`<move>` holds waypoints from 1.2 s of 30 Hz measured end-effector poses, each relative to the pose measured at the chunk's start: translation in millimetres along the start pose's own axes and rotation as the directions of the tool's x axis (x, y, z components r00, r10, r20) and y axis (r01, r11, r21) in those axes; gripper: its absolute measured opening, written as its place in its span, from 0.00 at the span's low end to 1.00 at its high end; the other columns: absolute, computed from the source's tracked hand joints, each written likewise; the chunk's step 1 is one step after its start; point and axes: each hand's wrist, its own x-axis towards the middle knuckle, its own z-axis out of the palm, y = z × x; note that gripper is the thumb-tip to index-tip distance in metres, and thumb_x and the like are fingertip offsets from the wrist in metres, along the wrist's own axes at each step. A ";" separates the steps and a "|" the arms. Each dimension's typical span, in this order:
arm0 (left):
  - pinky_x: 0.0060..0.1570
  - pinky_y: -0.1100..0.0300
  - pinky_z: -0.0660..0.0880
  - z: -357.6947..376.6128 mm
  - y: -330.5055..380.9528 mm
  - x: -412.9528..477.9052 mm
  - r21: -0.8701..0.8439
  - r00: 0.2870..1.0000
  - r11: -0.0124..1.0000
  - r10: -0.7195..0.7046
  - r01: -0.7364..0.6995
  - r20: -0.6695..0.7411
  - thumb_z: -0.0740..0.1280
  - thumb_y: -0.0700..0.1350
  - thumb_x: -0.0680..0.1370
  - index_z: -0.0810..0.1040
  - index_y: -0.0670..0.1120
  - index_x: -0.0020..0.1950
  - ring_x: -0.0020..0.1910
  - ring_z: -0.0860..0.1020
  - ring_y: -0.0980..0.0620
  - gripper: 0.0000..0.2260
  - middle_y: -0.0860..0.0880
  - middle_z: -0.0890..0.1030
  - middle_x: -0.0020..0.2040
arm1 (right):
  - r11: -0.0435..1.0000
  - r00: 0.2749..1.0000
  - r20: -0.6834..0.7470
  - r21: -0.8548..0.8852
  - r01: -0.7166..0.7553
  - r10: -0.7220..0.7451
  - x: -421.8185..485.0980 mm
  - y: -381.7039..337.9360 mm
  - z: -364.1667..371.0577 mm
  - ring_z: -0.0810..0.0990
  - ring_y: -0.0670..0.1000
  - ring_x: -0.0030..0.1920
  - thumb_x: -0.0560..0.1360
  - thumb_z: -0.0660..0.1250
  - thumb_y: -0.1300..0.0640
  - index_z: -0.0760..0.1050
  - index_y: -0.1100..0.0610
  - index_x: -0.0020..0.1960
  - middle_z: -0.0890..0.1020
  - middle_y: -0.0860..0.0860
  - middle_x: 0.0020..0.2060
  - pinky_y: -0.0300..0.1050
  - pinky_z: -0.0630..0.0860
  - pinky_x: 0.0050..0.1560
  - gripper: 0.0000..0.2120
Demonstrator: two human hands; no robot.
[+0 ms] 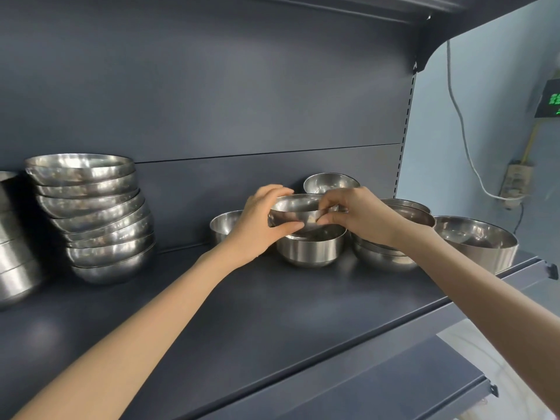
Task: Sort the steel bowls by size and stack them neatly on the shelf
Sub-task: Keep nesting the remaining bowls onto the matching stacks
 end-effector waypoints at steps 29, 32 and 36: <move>0.69 0.60 0.63 -62.5 -29.6 -67.2 -0.423 0.899 0.804 -0.432 0.418 0.068 0.77 0.62 0.52 0.48 0.51 0.79 0.69 0.68 0.58 0.62 0.54 0.71 0.69 | 0.950 0.983 0.055 0.272 0.154 -0.176 4.1 -66.5 40.3 0.79 0.49 0.46 0.71 0.74 0.57 0.80 0.57 0.43 0.83 0.49 0.41 0.47 0.74 0.54 0.05; 0.56 0.69 0.70 -65.6 -33.1 -76.3 -0.424 0.905 0.814 -0.423 0.397 0.035 0.77 0.61 0.51 0.60 0.53 0.71 0.59 0.74 0.67 0.51 0.57 0.76 0.62 | 0.956 0.980 0.074 0.245 0.164 -0.187 4.6 -71.7 47.7 0.80 0.52 0.46 0.71 0.74 0.57 0.80 0.59 0.44 0.84 0.51 0.41 0.51 0.74 0.53 0.06; 0.46 0.73 0.72 -66.6 -35.5 -85.3 -0.449 0.911 0.812 -0.413 0.372 0.007 0.77 0.59 0.52 0.66 0.54 0.66 0.52 0.76 0.70 0.44 0.59 0.77 0.58 | 0.954 0.976 0.090 0.246 0.171 -0.198 2.6 -76.3 55.3 0.80 0.55 0.45 0.72 0.73 0.57 0.80 0.61 0.45 0.84 0.53 0.40 0.45 0.74 0.50 0.07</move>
